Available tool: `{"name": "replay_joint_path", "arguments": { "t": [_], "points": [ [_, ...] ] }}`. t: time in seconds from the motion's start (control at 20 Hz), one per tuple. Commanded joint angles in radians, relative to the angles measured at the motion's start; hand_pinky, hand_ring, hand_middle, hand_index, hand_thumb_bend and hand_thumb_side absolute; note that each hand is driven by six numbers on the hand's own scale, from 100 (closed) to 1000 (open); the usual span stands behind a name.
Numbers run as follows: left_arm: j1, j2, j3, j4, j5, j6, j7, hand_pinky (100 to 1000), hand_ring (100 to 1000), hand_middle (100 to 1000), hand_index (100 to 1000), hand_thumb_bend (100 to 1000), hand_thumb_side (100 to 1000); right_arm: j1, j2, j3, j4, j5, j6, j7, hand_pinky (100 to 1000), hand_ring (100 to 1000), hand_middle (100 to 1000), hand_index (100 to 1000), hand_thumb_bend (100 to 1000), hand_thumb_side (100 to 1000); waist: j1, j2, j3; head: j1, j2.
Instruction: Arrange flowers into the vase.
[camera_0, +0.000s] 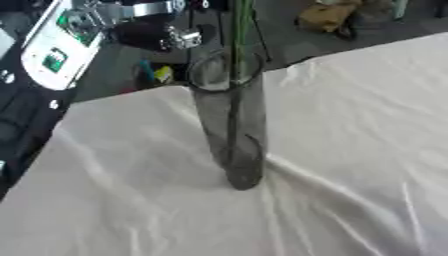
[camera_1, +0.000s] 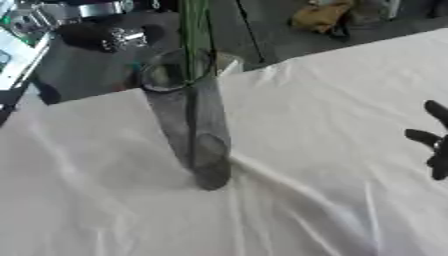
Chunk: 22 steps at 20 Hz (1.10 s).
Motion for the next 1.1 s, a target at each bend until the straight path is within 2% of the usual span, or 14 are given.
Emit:
{"name": "replay_joint_path", "arguments": {
  "t": [0.05,0.15,0.8,0.95,1.05,1.1],
  "points": [
    [-0.014,0.037,0.034,-0.046,0.111,-0.088,-0.151,1000,1000,1000,1000,100,1000,-0.007,-0.005,0.0,-0.02,0.005,0.004,-0.001,826,1000,293,488,100,1000,0.005,-0.017,0.002,0.0,0.005],
    [-0.013,0.044,0.035,-0.074,0.145,-0.061,-0.151,1000,1000,999,1000,100,1000,-0.007,-0.006,0.0,-0.02,0.004,0.003,-0.002,826,1000,294,488,100,1000,0.004,-0.017,0.003,0.0,0.005],
    [0.024,0.081,0.056,-0.139,0.16,-0.022,-0.151,1000,1000,983,1000,100,1000,0.005,-0.001,-0.003,-0.02,0.005,-0.003,-0.002,824,1000,294,489,100,1000,-0.009,-0.021,0.02,0.0,0.021],
    [0.041,0.1,0.08,-0.165,0.21,-0.002,-0.146,993,1000,961,1000,100,1000,0.009,-0.002,-0.005,-0.02,0.0,-0.007,-0.006,822,1000,295,489,100,1000,-0.017,-0.025,0.028,-0.002,0.025],
    [0.077,0.131,0.108,-0.217,0.29,0.021,-0.087,951,1000,956,1000,100,1000,0.016,-0.004,-0.011,-0.02,-0.006,-0.018,-0.014,820,1000,296,488,100,1000,-0.026,-0.031,0.037,-0.004,0.035],
    [0.097,0.147,0.116,-0.25,0.333,0.031,-0.042,926,1000,951,1000,100,954,0.019,-0.006,-0.014,-0.02,-0.01,-0.024,-0.019,816,1000,298,489,100,1000,-0.03,-0.033,0.04,-0.004,0.041]
  ]
}}
